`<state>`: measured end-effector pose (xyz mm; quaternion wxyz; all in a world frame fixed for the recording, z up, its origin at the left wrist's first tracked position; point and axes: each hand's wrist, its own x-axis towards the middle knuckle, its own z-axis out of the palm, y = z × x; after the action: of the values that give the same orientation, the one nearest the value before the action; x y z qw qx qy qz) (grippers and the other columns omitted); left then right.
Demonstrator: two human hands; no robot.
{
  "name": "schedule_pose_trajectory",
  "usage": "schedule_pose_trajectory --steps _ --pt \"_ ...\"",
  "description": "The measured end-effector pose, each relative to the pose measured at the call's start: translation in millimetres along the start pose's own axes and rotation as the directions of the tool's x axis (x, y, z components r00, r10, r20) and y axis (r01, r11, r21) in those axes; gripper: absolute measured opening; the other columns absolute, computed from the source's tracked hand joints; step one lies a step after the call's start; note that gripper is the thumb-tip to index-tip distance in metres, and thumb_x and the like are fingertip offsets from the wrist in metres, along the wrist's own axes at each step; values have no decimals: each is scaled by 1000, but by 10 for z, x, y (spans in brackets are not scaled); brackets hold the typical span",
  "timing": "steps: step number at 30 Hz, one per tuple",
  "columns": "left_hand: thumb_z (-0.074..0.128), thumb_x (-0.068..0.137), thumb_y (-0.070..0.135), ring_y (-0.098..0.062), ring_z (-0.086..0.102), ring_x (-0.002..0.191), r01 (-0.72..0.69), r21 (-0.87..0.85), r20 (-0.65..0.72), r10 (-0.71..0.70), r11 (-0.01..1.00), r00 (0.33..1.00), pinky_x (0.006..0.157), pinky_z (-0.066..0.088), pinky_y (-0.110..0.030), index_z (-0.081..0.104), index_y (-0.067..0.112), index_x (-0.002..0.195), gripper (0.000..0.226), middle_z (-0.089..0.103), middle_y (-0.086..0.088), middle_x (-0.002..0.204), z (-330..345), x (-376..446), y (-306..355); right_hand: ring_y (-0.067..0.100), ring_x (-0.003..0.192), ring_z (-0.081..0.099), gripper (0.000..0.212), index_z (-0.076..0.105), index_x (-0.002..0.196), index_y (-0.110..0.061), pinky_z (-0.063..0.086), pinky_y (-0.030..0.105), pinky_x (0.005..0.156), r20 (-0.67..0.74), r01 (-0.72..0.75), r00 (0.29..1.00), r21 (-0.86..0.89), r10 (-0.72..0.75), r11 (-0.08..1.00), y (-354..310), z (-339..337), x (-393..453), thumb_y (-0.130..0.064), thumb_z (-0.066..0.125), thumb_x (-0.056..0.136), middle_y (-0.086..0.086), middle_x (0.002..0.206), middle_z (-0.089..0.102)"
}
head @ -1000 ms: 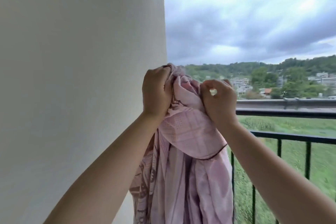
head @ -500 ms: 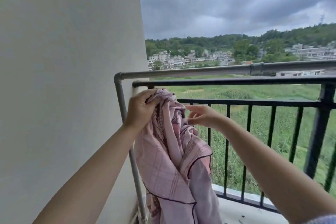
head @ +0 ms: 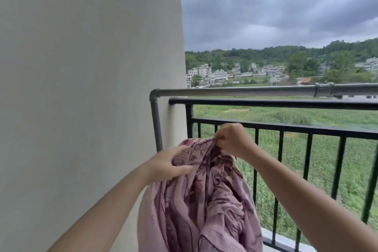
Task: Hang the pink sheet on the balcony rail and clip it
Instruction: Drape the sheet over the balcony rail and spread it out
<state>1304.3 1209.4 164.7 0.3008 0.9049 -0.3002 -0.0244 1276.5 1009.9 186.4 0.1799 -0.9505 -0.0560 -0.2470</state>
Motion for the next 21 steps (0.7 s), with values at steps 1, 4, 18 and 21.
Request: schedule_pose_trajectory --steps 1,4,18,21 --pt "65 81 29 -9 50 113 -44 -62 -22 43 997 999 94 37 -21 45 20 132 56 53 8 119 47 -8 114 22 69 63 20 69 84 3 58 27 65 -24 1 1000 36 0 999 -69 -52 31 -2 50 85 9 86 68" --pt "67 80 28 -16 62 96 -121 -104 -340 79 987 937 82 47 -28 68 10 105 30 69 -2 100 120 112 257 13 56 55 18 69 90 1 51 11 52 -103 -20 994 147 35 989 -250 -256 75 -3 53 83 9 84 67" --pt "50 87 1 -17 58 91 -224 -600 -642 -296 768 707 86 46 -25 67 2 104 24 65 -7 96 51 570 89 14 82 58 9 66 74 -22 50 31 79 455 -514 812 263 364 817 765 1210 -1374 -24 73 68 2 86 66" --pt "48 87 -1 -20 57 91 -175 -555 -581 -229 813 781 86 46 -28 68 8 97 24 63 -7 92 1 539 11 17 60 50 39 52 44 -21 45 29 59 391 -614 779 322 490 720 852 1291 -1281 2 60 75 -1 55 54"
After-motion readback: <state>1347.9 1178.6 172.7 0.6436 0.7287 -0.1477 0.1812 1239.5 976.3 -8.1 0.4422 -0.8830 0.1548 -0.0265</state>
